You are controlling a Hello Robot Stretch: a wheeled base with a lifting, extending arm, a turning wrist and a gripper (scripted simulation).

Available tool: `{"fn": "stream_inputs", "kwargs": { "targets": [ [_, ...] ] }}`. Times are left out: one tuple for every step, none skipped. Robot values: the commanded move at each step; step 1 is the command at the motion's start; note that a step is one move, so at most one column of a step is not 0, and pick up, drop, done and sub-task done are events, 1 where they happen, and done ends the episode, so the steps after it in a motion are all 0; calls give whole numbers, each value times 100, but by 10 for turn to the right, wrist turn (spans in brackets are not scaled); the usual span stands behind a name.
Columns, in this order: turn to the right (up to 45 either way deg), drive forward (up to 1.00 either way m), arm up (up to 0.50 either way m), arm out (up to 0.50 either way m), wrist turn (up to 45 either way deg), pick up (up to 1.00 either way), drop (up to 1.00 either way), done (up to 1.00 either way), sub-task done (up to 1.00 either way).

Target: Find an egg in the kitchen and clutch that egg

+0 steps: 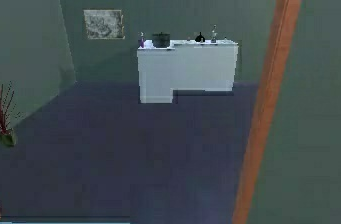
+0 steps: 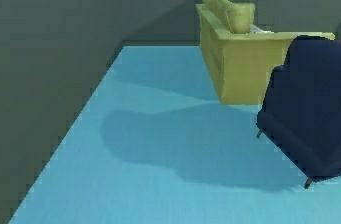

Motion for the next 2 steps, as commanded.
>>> {"fn": "stream_inputs", "kwargs": {
  "targets": [
    [-210, 0, 0, 0, 0, 0, 0, 0, 0],
    [0, 80, 0, 0, 0, 0, 0, 0, 0]
  ]
}}
